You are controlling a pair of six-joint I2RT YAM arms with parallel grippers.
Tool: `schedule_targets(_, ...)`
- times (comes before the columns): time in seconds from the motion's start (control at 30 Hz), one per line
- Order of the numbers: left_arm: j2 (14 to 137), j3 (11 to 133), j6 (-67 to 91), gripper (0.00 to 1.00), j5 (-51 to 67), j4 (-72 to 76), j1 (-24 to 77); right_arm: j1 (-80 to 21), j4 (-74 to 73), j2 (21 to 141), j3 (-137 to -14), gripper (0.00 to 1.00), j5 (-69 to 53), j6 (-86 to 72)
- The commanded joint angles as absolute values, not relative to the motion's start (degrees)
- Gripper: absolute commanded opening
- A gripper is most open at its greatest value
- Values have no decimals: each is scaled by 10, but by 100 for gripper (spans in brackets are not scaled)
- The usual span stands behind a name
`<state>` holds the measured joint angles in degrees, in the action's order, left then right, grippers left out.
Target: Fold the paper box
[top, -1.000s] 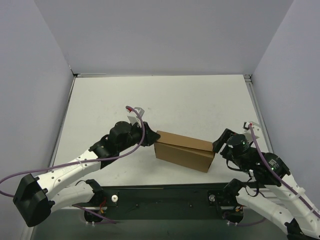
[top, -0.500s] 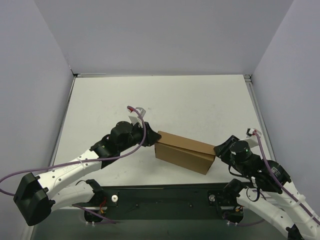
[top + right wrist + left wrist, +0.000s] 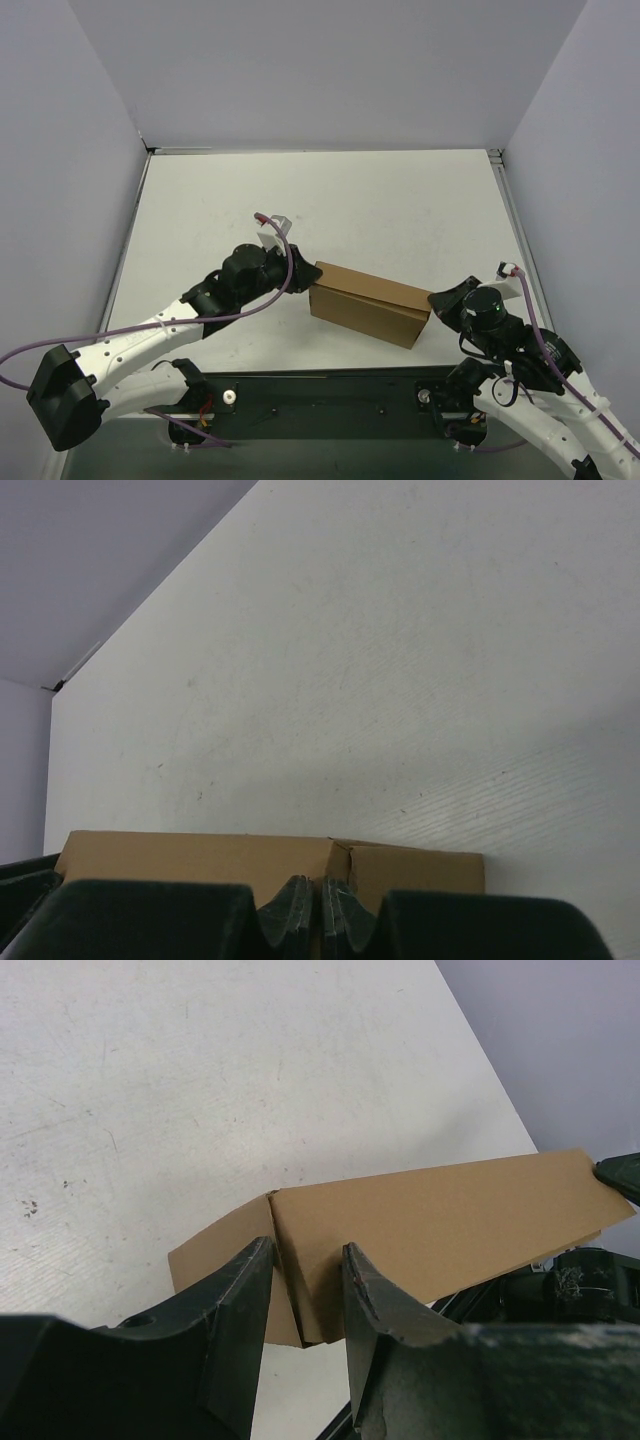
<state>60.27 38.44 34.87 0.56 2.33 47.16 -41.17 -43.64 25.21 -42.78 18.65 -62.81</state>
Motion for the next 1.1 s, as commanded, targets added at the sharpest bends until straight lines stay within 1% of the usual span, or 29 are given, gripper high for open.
schedule_targets(0.0,631,344,314,42,-28,-105,475,-410,-601,274,-385,0,148,-597)
schedule_targets(0.2,634,333,303,41,-27,-103,477,-410,-634,301,-381,0,121,-565)
schedule_targets(0.3,633,330,300,40,-33,-106,481,-411,-663,317,-390,0,120,-555)
schedule_targets(0.4,638,330,296,38,-39,-109,483,-411,-689,331,-403,5,124,-534)
schedule_targets(0.63,657,330,291,36,-68,-119,503,-426,-715,371,-413,8,112,-512)
schedule_targets(0.73,658,325,288,34,-86,-123,516,-428,-728,393,-427,13,115,-504)
schedule_targets(0.83,657,321,290,30,-84,-117,518,-428,-723,396,-453,27,114,-513)
schedule_targets(0.87,656,321,292,30,-83,-115,519,-428,-716,393,-461,33,110,-517)
schedule_targets(0.93,654,324,293,30,-80,-113,519,-426,-712,395,-468,41,104,-520)
schedule_targets(1.07,652,328,290,29,-80,-115,520,-424,-702,395,-478,44,105,-531)
